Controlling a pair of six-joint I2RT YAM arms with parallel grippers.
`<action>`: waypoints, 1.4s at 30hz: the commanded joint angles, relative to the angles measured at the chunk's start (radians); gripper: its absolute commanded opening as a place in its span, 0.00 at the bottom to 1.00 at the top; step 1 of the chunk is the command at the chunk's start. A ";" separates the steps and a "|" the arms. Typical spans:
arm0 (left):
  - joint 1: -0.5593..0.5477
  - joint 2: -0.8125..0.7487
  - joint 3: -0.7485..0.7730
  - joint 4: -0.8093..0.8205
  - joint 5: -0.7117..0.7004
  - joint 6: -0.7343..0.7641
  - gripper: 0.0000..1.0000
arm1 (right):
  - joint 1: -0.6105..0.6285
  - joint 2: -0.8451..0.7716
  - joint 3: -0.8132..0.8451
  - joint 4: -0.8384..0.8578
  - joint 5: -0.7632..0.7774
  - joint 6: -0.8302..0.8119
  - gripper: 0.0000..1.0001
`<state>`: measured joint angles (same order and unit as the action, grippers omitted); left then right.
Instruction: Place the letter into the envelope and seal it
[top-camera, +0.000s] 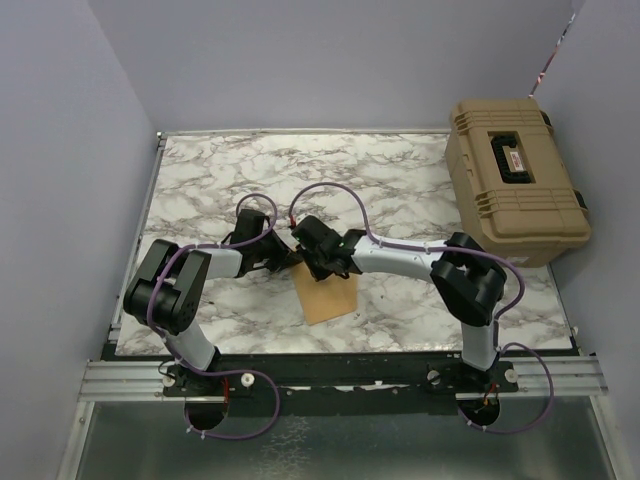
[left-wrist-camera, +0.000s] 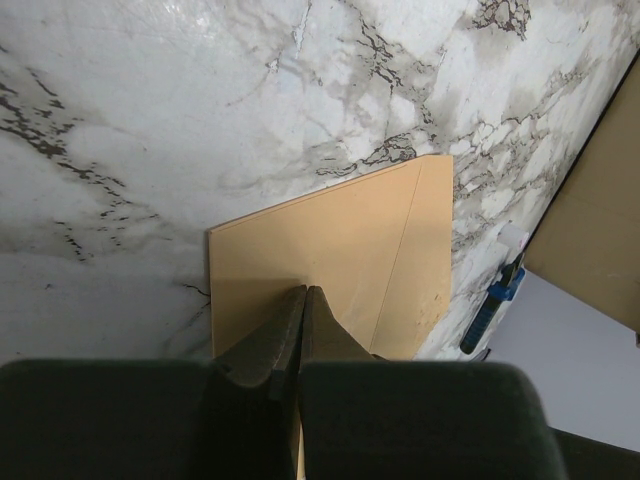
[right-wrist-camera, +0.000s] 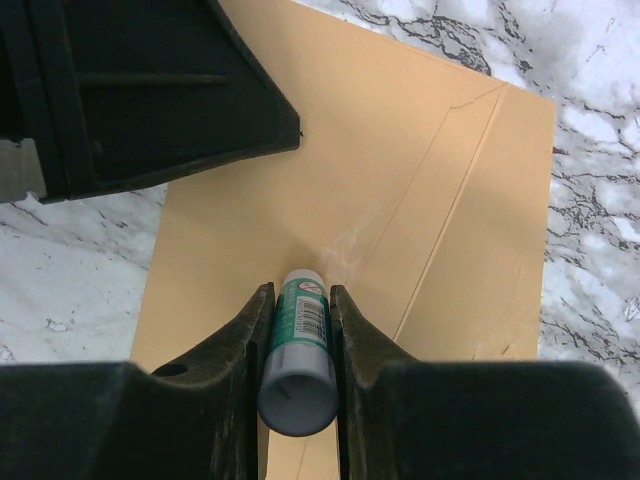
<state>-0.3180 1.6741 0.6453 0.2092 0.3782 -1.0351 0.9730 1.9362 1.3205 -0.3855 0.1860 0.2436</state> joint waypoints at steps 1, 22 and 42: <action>0.007 0.072 -0.036 -0.130 -0.136 0.061 0.00 | -0.013 0.033 -0.013 -0.063 0.033 0.014 0.01; 0.007 0.086 -0.024 -0.130 -0.135 0.061 0.00 | -0.015 -0.052 -0.058 -0.078 -0.067 0.054 0.00; 0.007 0.092 -0.026 -0.129 -0.132 0.070 0.00 | -0.048 0.010 0.001 -0.046 -0.091 0.007 0.01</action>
<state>-0.3153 1.6966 0.6594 0.2287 0.3893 -1.0306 0.9249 1.9526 1.3605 -0.4473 0.1741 0.2829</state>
